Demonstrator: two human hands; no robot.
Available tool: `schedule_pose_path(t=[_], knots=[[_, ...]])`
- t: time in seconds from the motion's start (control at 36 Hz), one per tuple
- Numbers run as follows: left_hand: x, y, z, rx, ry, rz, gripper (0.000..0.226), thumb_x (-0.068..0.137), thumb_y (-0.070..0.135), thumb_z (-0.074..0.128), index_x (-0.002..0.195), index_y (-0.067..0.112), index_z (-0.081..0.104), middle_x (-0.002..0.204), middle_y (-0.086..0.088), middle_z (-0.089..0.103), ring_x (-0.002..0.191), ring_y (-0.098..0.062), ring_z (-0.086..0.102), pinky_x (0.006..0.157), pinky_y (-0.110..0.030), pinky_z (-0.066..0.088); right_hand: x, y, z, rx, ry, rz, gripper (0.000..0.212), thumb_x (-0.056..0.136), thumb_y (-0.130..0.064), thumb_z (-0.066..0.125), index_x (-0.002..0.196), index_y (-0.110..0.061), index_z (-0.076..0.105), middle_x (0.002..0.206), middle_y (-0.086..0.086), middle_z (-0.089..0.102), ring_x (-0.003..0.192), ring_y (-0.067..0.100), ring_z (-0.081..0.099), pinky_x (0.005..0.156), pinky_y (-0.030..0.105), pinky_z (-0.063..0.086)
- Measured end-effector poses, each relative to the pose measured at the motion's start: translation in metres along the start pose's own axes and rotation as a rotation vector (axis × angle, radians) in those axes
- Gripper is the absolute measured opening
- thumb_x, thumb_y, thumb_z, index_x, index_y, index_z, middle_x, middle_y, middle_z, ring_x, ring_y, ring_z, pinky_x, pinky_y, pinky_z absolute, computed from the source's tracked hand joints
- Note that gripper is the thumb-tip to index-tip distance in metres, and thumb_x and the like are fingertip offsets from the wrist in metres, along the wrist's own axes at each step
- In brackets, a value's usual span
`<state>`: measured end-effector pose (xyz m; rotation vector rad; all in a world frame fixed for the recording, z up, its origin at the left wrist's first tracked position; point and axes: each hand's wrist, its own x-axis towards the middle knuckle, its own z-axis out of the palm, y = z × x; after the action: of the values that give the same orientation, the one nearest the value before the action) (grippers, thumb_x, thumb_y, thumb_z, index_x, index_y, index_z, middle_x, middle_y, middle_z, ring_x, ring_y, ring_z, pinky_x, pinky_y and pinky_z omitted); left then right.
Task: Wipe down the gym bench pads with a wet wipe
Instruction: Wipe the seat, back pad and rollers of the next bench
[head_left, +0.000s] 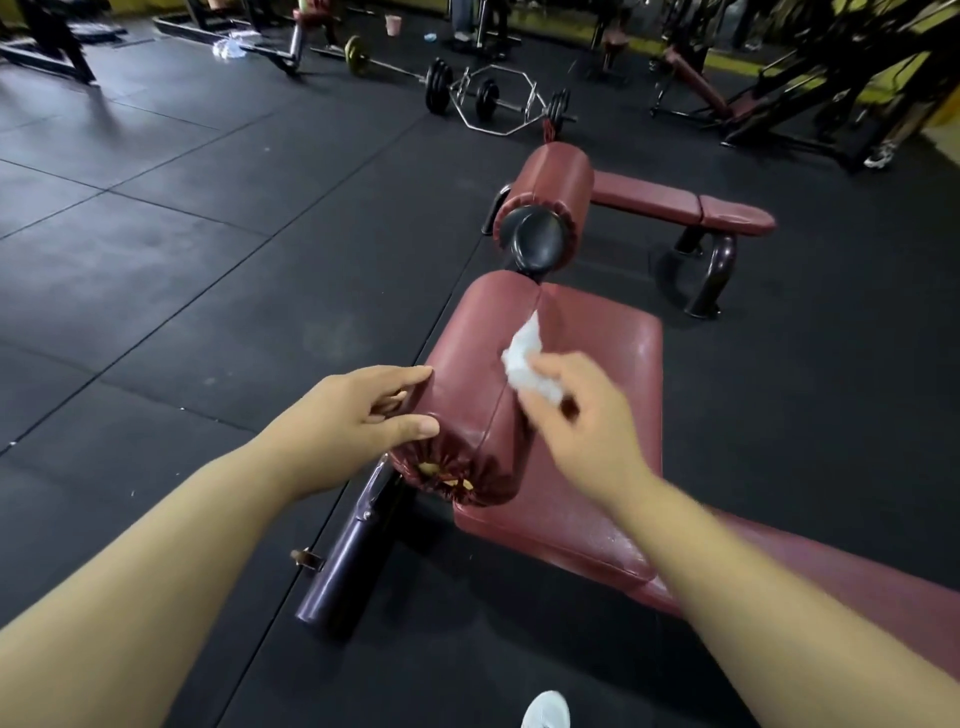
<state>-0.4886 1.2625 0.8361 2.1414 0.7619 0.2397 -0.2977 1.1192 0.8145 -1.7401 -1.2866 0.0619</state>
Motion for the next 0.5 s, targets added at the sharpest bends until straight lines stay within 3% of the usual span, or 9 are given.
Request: schedule_pose_path(t=[0.11, 0.25, 0.31, 0.39, 0.5], knots=[[-0.003, -0.003, -0.005, -0.009, -0.053, -0.016, 0.050, 0.084, 0.041, 0.065, 0.130, 0.047, 0.047, 0.108, 0.023, 0.063, 0.107, 0.002, 0.058, 0.091, -0.019, 0.043, -0.040, -0.004, -0.002, -0.027, -0.168, -0.115, 0.024, 0.088, -0.024, 0.060, 0.111, -0.016, 0.066, 0.094, -0.005, 0.060, 0.086, 0.004, 0.054, 0.078, 0.012, 0.041], [-0.004, 0.004, -0.008, 0.124, -0.101, -0.023, 0.050, 0.086, 0.047, 0.058, 0.133, 0.049, 0.041, 0.113, 0.019, 0.058, 0.106, -0.002, 0.056, 0.091, -0.025, 0.043, -0.003, 0.017, 0.004, -0.133, -0.001, 0.009, 0.024, 0.086, -0.006, 0.063, 0.109, -0.012, 0.065, 0.093, -0.002, 0.057, 0.082, 0.005, 0.047, 0.075, 0.003, 0.033], [-0.003, 0.010, -0.009, 0.200, -0.105, -0.016, 0.061, 0.080, 0.063, 0.053, 0.136, 0.041, 0.042, 0.124, 0.013, 0.055, 0.112, -0.008, 0.051, 0.097, -0.030, 0.042, 0.021, 0.024, 0.010, -0.135, 0.074, 0.080, 0.016, 0.089, -0.011, 0.062, 0.105, -0.011, 0.064, 0.091, -0.005, 0.054, 0.077, 0.005, 0.045, 0.070, 0.005, 0.033], [-0.003, 0.026, -0.004, 0.334, -0.069, 0.048, 0.101, 0.054, 0.085, 0.046, 0.137, 0.027, 0.042, 0.139, 0.016, 0.038, 0.127, -0.011, 0.031, 0.107, -0.033, 0.034, 0.057, 0.033, 0.015, -0.165, 0.153, 0.182, 0.013, 0.092, -0.019, 0.058, 0.100, -0.010, 0.063, 0.089, 0.001, 0.052, 0.078, 0.015, 0.047, 0.066, 0.017, 0.029], [0.000, 0.037, 0.012, 0.567, -0.049, 0.149, 0.109, 0.051, 0.075, 0.070, 0.143, 0.034, 0.028, 0.141, 0.014, 0.028, 0.121, -0.018, 0.034, 0.101, -0.035, 0.040, 0.079, 0.042, 0.013, -0.175, 0.162, 0.274, 0.015, 0.093, -0.020, 0.054, 0.103, -0.010, 0.060, 0.096, 0.003, 0.052, 0.087, 0.020, 0.049, 0.069, 0.020, 0.027]])
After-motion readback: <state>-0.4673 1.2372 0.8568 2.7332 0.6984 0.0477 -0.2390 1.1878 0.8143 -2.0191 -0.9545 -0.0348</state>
